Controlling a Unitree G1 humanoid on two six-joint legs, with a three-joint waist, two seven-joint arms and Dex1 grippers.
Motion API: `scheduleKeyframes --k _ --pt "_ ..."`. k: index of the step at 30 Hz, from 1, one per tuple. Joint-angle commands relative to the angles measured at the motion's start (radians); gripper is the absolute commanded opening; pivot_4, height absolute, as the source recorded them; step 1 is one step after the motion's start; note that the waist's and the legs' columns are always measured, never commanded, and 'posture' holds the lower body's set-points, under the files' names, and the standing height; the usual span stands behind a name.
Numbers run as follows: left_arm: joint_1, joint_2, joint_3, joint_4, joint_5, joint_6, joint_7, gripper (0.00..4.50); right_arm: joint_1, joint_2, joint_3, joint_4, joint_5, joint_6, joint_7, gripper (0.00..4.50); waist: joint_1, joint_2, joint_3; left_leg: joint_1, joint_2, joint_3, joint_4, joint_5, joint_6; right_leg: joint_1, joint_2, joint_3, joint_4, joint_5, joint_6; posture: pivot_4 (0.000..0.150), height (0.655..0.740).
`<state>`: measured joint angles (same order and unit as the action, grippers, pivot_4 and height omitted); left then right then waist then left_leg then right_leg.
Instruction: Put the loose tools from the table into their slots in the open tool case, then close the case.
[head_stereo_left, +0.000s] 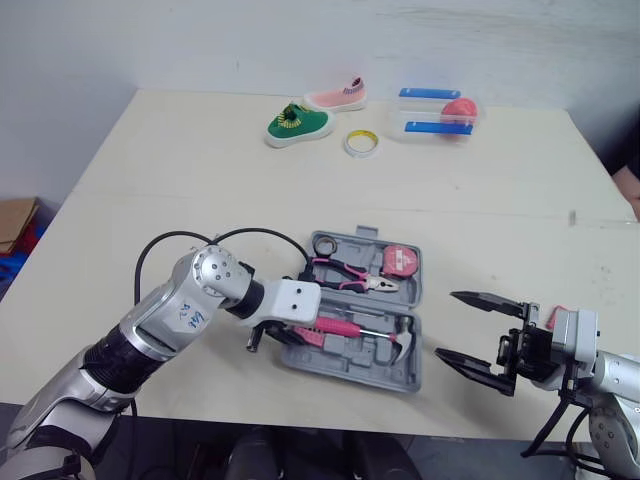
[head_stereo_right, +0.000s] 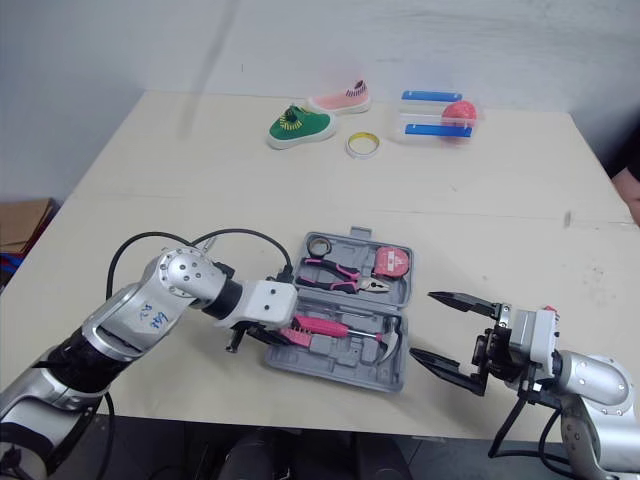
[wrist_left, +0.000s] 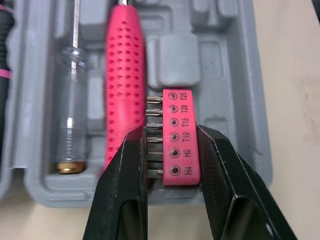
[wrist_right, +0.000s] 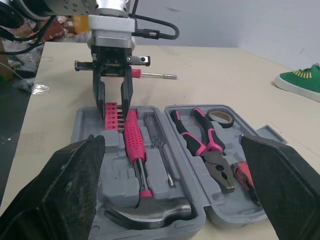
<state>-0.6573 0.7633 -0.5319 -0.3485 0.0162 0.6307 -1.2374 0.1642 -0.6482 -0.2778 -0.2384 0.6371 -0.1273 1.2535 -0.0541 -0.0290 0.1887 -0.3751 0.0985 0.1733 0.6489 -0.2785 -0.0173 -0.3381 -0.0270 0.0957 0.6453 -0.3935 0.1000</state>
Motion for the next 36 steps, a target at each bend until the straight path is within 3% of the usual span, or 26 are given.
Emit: scheduleKeyframes --k 1,13,17,25,28,31,35,36 --pt "-0.012 0.003 -0.023 -0.038 0.027 0.033 0.004 0.74 -0.005 0.0 -0.001 -0.042 0.013 0.001 -0.004 4.5 0.0 0.0 0.0 0.0 0.0 0.0 0.0 0.0 0.0 0.0 0.0 0.0 0.0 0.0 0.0 0.15 0.74" --pt "0.011 -0.033 0.002 -0.084 -0.013 0.138 0.034 0.74 0.006 0.003 0.008 -0.06 0.012 0.009 -0.008 4.5 0.004 0.0 0.0 0.0 -0.001 -0.001 0.001 0.0 0.001 0.001 -0.001 0.0 0.0 0.0 0.0 0.15 0.74" --pt "-0.001 -0.012 0.038 -0.131 -0.038 0.121 0.03 2.55 0.01 0.003 0.009 -0.063 0.015 0.012 -0.005 4.5 0.004 0.0 0.0 0.0 0.0 -0.001 0.0 0.0 0.0 0.001 0.0 0.0 0.0 0.0 0.0 0.15 0.74" --pt "-0.029 0.036 0.123 -0.201 -0.115 0.148 0.027 2.55 0.005 -0.002 0.015 -0.066 0.022 0.03 0.007 4.5 0.001 0.0 0.0 0.001 0.0 -0.001 0.0 0.0 0.0 0.001 0.0 0.0 0.0 0.0 0.0 0.15 0.74" --pt "0.026 0.009 0.201 -0.137 -0.153 0.011 0.051 2.55 0.004 -0.004 0.016 -0.063 0.021 0.032 0.009 4.5 -0.001 0.0 0.0 0.001 0.0 0.0 0.0 0.0 0.0 0.001 0.0 0.0 0.0 0.0 0.0 0.15 0.74" --pt "0.091 -0.08 0.321 -0.055 -0.267 -0.114 0.06 1.72 0.0 -0.004 0.015 -0.057 0.019 0.033 0.008 4.5 0.001 0.0 0.0 0.001 0.0 0.0 0.001 0.0 0.0 0.001 0.0 0.0 0.001 0.0 0.0 0.15 0.74" --pt "0.151 -0.101 0.335 0.036 -0.265 -0.292 0.036 0.05 -0.006 -0.002 0.013 -0.05 0.014 0.031 0.002 4.5 0.0 0.0 0.0 0.0 0.0 -0.001 0.002 0.0 0.0 0.001 0.0 -0.001 0.001 0.0 0.0 0.15 0.74" --pt "0.164 -0.107 0.333 0.053 -0.264 -0.323 0.035 0.02 -0.005 -0.002 0.012 -0.049 0.013 0.03 0.001 4.5 -0.001 0.0 0.0 0.001 0.0 -0.001 0.002 0.0 0.0 0.001 0.0 -0.001 0.001 0.0 0.0 0.15 0.74"
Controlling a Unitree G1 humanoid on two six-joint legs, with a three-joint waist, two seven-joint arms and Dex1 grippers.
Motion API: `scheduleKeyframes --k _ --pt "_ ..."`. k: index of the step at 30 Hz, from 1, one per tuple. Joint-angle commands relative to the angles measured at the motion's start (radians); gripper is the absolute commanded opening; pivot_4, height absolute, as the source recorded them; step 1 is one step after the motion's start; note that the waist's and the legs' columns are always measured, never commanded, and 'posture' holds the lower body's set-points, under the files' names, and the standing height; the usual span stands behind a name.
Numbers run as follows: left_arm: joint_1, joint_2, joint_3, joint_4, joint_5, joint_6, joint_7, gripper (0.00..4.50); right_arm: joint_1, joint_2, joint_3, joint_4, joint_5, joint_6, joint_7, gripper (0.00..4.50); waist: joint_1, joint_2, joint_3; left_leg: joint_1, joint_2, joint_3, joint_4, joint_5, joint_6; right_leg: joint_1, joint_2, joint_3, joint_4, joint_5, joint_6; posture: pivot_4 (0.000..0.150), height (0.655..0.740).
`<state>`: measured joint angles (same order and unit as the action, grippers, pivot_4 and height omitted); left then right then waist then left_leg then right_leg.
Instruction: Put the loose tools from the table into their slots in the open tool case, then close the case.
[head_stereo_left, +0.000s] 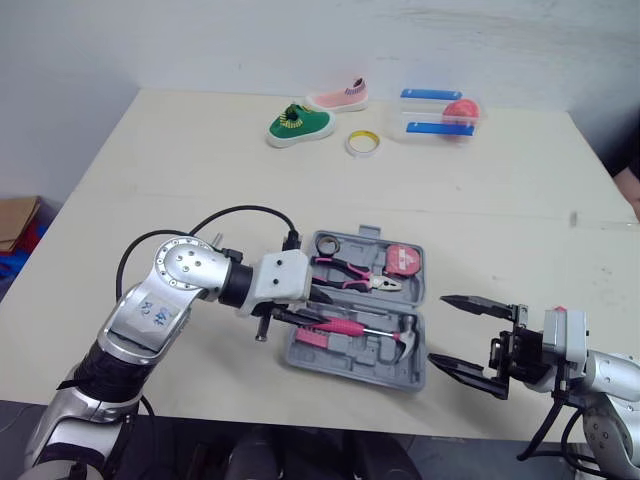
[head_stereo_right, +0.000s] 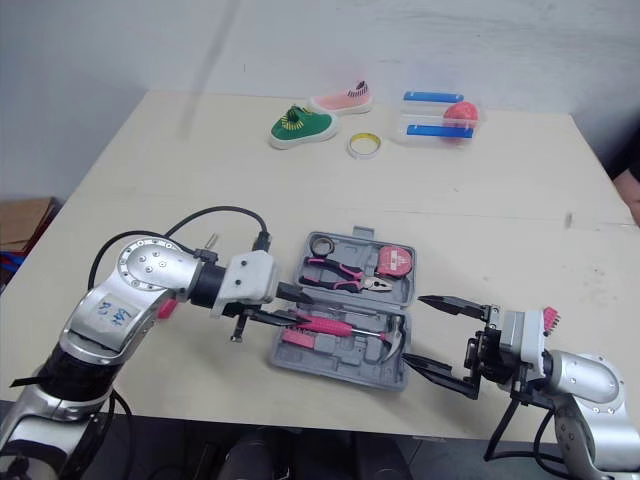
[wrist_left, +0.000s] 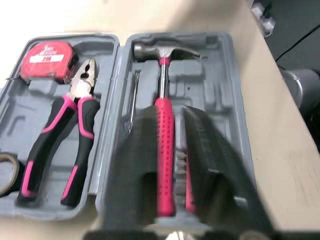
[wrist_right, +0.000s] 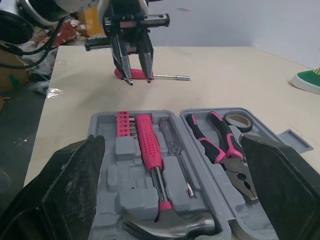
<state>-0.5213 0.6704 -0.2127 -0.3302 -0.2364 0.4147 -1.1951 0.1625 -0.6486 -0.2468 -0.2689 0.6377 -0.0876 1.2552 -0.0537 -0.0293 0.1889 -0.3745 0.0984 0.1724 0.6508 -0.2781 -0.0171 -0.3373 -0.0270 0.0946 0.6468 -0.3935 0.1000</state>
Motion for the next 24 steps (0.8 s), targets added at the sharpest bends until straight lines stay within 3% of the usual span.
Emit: scheduleKeyframes --k 1,10,24 --pt "0.039 -0.019 0.01 0.051 -0.006 -0.117 0.004 0.02 -0.003 -0.001 -0.02 -0.017 0.012 -0.011 -0.002 4.5 -0.001 0.0 0.0 0.0 0.0 0.0 0.0 0.0 0.0 0.0 0.0 0.0 0.0 0.0 0.0 0.15 0.74" --pt "0.121 0.008 -0.052 0.128 0.071 -0.169 0.01 0.02 0.001 -0.007 -0.042 -0.003 0.005 -0.024 -0.004 4.5 -0.001 0.0 0.0 0.0 0.0 0.0 -0.001 0.0 0.0 0.0 0.0 0.0 -0.001 0.0 0.0 0.15 0.74" --pt "0.128 0.094 -0.253 0.18 0.273 -0.021 0.018 0.02 -0.002 0.001 -0.036 0.012 -0.003 -0.04 -0.011 4.5 -0.005 0.003 -0.005 0.011 0.0 -0.002 -0.004 -0.002 0.0 0.012 -0.001 -0.002 -0.004 0.0 -0.001 0.15 0.74"
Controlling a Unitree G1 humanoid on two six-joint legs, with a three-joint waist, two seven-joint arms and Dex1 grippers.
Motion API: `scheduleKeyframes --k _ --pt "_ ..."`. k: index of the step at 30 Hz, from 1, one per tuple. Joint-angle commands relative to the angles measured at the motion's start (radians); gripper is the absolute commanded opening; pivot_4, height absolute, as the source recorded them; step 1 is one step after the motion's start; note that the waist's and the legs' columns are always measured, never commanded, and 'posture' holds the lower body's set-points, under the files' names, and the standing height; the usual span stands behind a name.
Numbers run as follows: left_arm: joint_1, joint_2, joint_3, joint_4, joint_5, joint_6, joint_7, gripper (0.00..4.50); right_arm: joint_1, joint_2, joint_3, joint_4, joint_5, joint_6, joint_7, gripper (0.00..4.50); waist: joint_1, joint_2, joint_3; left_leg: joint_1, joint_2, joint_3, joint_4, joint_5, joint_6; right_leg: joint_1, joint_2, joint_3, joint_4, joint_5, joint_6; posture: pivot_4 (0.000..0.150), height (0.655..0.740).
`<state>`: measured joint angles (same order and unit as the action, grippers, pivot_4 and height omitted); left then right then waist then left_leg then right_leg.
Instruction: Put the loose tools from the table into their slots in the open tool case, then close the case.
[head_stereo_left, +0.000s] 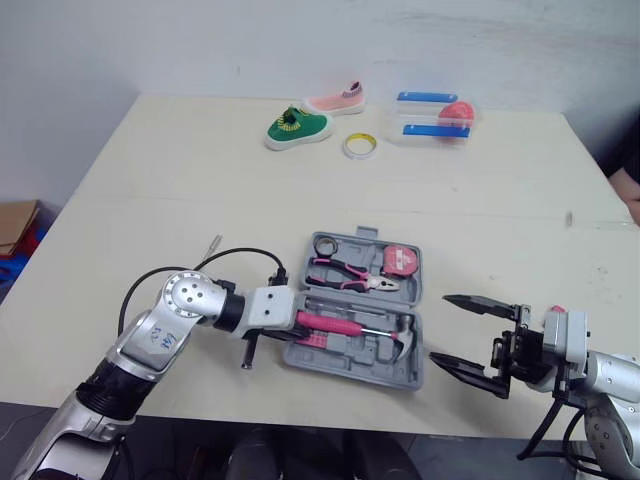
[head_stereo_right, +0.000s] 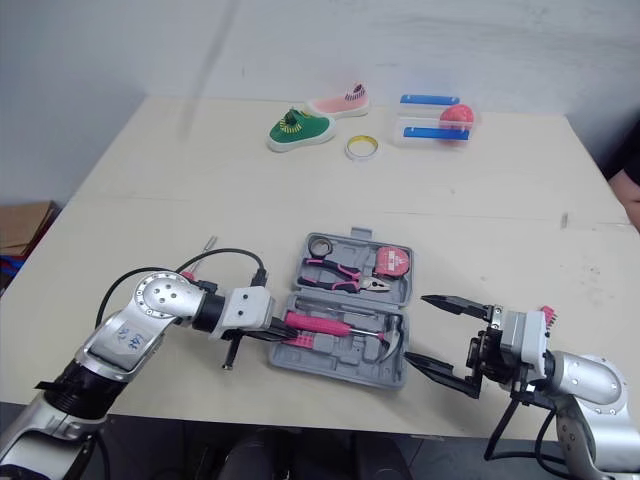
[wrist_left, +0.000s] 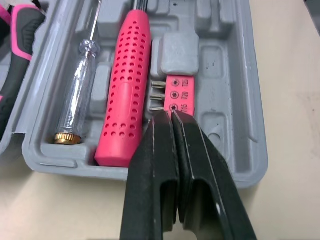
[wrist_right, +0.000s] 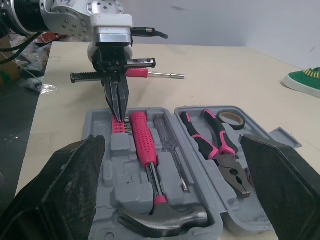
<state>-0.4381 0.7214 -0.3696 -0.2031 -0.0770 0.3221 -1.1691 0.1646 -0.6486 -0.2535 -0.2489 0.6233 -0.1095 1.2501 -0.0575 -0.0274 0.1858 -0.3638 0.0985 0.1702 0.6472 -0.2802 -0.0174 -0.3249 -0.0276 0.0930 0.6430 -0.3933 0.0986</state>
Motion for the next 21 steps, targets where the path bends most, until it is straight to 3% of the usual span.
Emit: scheduleKeyframes --k 1,8,14,17,21 --pt "0.045 0.043 -0.102 0.055 0.12 0.066 -0.001 0.02 -0.002 0.002 -0.029 -0.008 0.013 -0.017 -0.005 4.5 -0.002 0.001 -0.004 0.003 0.0 0.0 -0.001 -0.001 0.0 0.003 0.0 0.0 -0.001 0.0 -0.001 0.15 0.74" --pt "0.036 -0.034 -0.033 0.066 0.043 -0.032 0.037 0.02 -0.013 0.008 -0.033 0.01 -0.014 -0.033 -0.036 4.5 0.005 0.011 -0.011 0.013 -0.001 -0.003 -0.009 -0.005 0.005 0.018 -0.003 -0.003 -0.014 0.0 -0.008 0.15 0.74" --pt "0.056 -0.069 0.179 0.107 -0.115 -0.096 0.078 0.02 -0.014 -0.012 -0.096 0.044 -0.035 -0.05 -0.076 4.5 0.002 0.01 -0.009 0.009 -0.006 -0.004 -0.013 -0.003 0.008 0.016 -0.009 -0.007 -0.018 0.003 -0.004 0.15 0.74" --pt "0.102 -0.076 0.341 0.125 -0.196 -0.166 0.119 0.8 0.014 -0.029 -0.172 0.065 -0.039 -0.057 -0.096 4.5 0.004 0.01 -0.009 0.004 -0.006 -0.005 -0.015 -0.003 0.006 0.01 -0.008 -0.007 -0.02 0.003 -0.004 0.15 0.74" --pt "0.2 -0.032 0.586 0.157 -0.282 -0.183 0.172 2.64 0.101 -0.036 -0.323 0.102 -0.069 -0.078 -0.159 4.5 0.004 0.011 -0.009 -0.01 -0.003 -0.004 -0.012 0.0 0.0 -0.004 -0.004 -0.006 -0.019 0.001 -0.002 0.15 0.74"
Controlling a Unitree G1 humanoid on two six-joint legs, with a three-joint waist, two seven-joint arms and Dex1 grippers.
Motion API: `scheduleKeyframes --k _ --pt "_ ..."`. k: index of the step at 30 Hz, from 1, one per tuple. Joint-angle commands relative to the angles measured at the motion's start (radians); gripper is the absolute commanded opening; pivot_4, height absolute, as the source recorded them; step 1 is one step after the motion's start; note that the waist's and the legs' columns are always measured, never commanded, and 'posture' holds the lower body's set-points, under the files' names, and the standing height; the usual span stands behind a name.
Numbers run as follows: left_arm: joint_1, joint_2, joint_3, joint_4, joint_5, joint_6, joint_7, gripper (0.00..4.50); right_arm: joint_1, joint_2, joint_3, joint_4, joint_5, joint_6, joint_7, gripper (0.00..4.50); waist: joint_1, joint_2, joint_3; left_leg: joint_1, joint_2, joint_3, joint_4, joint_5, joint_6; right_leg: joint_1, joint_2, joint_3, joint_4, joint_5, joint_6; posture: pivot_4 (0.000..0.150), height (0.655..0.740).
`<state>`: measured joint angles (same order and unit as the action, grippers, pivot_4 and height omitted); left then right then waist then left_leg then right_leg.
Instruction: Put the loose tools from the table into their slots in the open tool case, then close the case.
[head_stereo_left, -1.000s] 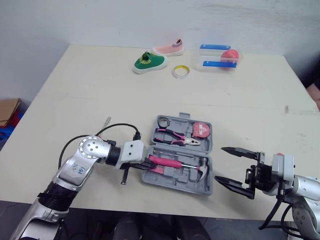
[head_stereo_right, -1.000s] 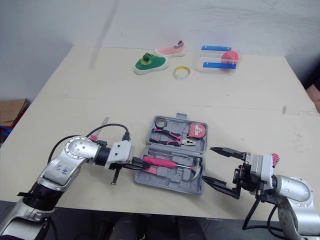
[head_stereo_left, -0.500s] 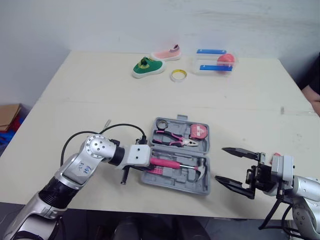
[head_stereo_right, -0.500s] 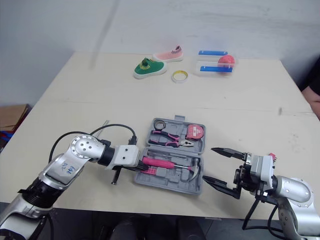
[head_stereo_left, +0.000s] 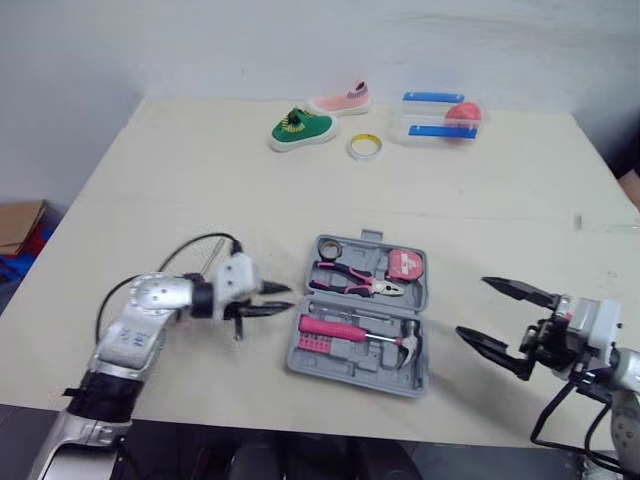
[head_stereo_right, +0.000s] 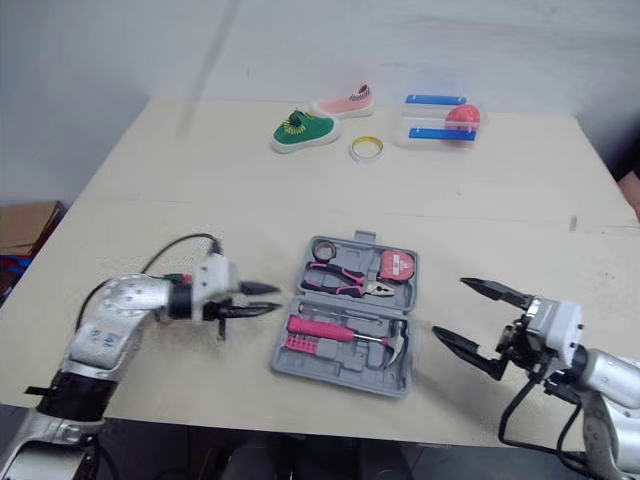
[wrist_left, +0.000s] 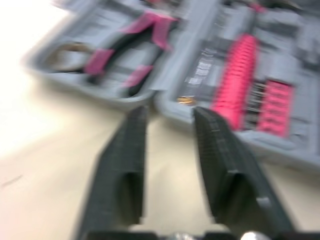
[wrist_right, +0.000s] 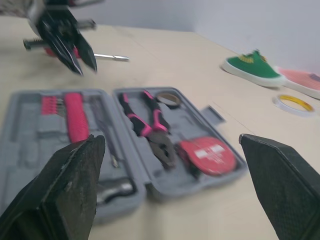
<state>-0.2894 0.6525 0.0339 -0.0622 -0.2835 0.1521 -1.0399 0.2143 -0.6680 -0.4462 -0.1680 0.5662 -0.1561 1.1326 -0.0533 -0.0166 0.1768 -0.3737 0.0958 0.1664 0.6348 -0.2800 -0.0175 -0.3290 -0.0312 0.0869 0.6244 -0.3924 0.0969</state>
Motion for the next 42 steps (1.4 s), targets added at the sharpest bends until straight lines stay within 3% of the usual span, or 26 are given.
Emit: scheduleKeyframes --k 1,4,8,11,19,24,30,35,37,42 --pt "0.073 0.049 0.236 0.033 -0.092 -0.02 0.051 2.97 0.072 -0.018 -0.162 0.032 -0.022 -0.027 -0.064 4.5 -0.001 0.0 0.0 0.0 0.0 0.0 0.0 -0.001 -0.001 -0.001 0.0 0.001 0.0 -0.002 0.001 0.15 0.74" --pt "0.116 0.075 0.344 0.091 -0.098 -0.052 0.086 4.4 0.11 -0.014 -0.228 0.059 -0.022 -0.032 -0.091 4.5 -0.003 -0.001 0.001 0.0 0.002 0.001 -0.001 -0.001 -0.003 -0.002 0.002 0.001 0.0 -0.004 0.001 0.15 0.74" --pt "0.187 0.237 0.592 0.478 -0.054 -0.25 0.131 4.45 0.178 0.018 -0.427 0.307 -0.059 -0.208 -0.152 4.5 -0.01 -0.007 0.005 0.005 0.001 0.005 -0.003 -0.001 -0.003 -0.001 0.002 0.002 0.002 -0.004 0.001 0.15 0.74" --pt "0.207 0.31 0.68 0.67 -0.094 -0.289 0.125 4.45 0.208 0.013 -0.479 0.393 -0.053 -0.261 -0.161 4.5 -0.016 -0.012 0.007 0.004 0.002 0.004 -0.006 -0.003 -0.005 -0.004 0.001 0.002 0.002 -0.006 -0.005 0.15 0.74" --pt "0.298 0.308 0.78 0.863 -0.109 -0.403 0.179 4.45 0.276 0.001 -0.589 0.637 -0.033 -0.342 -0.202 4.5 -0.026 -0.012 0.007 0.005 -0.001 0.005 -0.006 -0.009 -0.005 -0.001 -0.004 -0.004 0.003 -0.007 -0.006 0.15 0.74" --pt "0.275 0.251 0.802 0.781 -0.188 -0.34 0.223 4.45 0.289 0.024 -0.577 0.642 -0.004 -0.335 -0.208 4.5 -0.03 -0.012 0.006 0.006 0.0 0.003 -0.007 -0.008 -0.005 -0.001 -0.003 -0.003 0.003 -0.008 -0.007 0.15 0.74" --pt "0.254 0.189 0.721 0.561 -0.215 -0.241 0.228 4.45 0.284 0.046 -0.526 0.539 0.009 -0.276 -0.237 4.5 -0.032 -0.014 0.005 0.008 0.0 0.0 -0.006 -0.008 -0.004 0.004 -0.003 -0.005 0.004 -0.003 -0.004 0.15 0.74" --pt "0.243 0.134 0.646 0.343 -0.252 -0.132 0.24 4.45 0.318 0.108 -0.464 0.26 0.082 -0.083 -0.325 4.5 -0.031 -0.011 0.004 0.008 0.0 0.0 -0.007 -0.007 -0.005 0.004 -0.003 -0.004 0.004 -0.004 -0.004 0.15 0.74" --pt "0.222 0.119 0.592 0.252 -0.271 -0.081 0.236 4.45 0.334 0.114 -0.423 0.102 0.094 0.122 -0.489 4.5 -0.029 -0.011 0.004 0.006 0.0 0.0 -0.007 -0.007 -0.007 0.002 -0.002 -0.004 0.003 -0.004 -0.004 0.15 0.74" --pt "0.112 0.123 0.443 0.065 -0.323 0.057 0.18 4.45 0.265 0.141 -0.288 -0.174 0.128 0.365 -0.692 4.5 -0.026 -0.012 0.004 0.004 0.001 -0.001 -0.006 -0.002 -0.011 0.001 0.0 -0.004 0.004 -0.002 -0.002 0.15 0.74"
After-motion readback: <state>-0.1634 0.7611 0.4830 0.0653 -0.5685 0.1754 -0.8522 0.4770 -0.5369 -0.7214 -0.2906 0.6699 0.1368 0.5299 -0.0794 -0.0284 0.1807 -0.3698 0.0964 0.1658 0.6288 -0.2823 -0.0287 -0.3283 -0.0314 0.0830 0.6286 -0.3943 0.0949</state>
